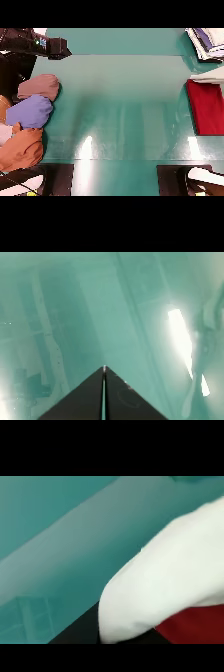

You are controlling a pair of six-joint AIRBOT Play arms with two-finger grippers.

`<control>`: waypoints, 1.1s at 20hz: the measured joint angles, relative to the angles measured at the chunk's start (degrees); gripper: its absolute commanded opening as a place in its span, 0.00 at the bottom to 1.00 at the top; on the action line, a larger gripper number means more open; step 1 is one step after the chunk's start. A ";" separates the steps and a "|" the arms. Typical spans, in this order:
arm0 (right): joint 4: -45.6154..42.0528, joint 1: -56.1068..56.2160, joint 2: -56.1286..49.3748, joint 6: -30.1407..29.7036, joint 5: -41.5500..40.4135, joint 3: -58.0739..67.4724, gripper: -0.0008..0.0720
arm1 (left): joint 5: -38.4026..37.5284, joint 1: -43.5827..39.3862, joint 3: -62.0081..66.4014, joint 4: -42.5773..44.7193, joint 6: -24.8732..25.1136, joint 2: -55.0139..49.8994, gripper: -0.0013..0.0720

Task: Fold the shirts.

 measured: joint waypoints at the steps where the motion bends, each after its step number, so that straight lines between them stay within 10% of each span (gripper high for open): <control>1: -0.39 -0.02 1.79 0.02 0.24 -2.51 0.04 | 0.00 0.00 0.00 0.00 0.09 0.00 0.05; 7: -10.14 -1.07 12.63 2.01 3.04 -17.29 0.05 | 0.00 -0.02 0.02 0.00 1.46 0.00 0.05; 8: -11.67 -1.95 14.16 2.45 3.69 -19.56 0.18 | 0.00 0.00 0.00 0.02 1.62 0.00 0.05; 10: -13.62 -4.63 17.05 2.93 5.35 -24.00 0.78 | 0.00 0.00 0.00 0.02 2.27 0.00 0.05; 11: -14.29 -6.25 18.16 2.97 6.16 -25.90 0.84 | 0.00 0.00 0.02 0.02 2.60 0.00 0.05; 22: -11.34 -8.35 22.73 3.04 9.53 -30.16 0.82 | 0.59 0.00 0.00 0.00 3.23 0.00 0.05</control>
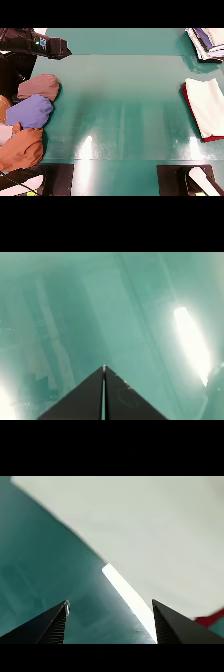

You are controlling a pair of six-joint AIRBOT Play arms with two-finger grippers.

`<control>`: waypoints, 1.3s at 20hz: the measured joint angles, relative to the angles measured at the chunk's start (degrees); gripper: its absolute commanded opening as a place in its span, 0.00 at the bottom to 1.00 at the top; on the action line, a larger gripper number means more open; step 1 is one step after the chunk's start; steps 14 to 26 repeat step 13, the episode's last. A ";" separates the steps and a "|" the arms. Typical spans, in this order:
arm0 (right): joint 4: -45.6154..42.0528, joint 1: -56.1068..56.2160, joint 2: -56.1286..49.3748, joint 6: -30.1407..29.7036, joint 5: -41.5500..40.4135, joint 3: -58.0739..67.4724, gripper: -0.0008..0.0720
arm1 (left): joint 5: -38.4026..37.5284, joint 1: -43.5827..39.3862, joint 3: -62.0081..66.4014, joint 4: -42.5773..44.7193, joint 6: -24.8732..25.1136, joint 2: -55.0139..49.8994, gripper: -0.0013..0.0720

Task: Fold the shirts.

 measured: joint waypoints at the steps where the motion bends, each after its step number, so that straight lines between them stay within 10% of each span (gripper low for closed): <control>1: 0.76 3.41 0.02 0.00 -0.11 0.09 0.82 | 0.24 0.00 0.00 -0.02 0.00 0.00 0.05; 2: 1.38 6.82 0.04 0.00 -0.46 0.11 0.75 | 0.48 -0.02 0.00 -0.02 0.00 0.00 0.05; 5: 2.01 17.92 0.09 -0.02 -2.60 0.17 0.07 | 1.46 -0.02 0.00 -0.04 0.00 0.00 0.05; 6: 2.05 21.20 0.09 -0.02 -3.37 0.17 0.04 | 1.64 0.00 0.00 -0.04 0.00 0.00 0.05; 26: 2.34 34.62 0.09 -0.22 -6.03 0.17 0.04 | 2.34 0.00 0.00 -0.07 0.00 0.00 0.05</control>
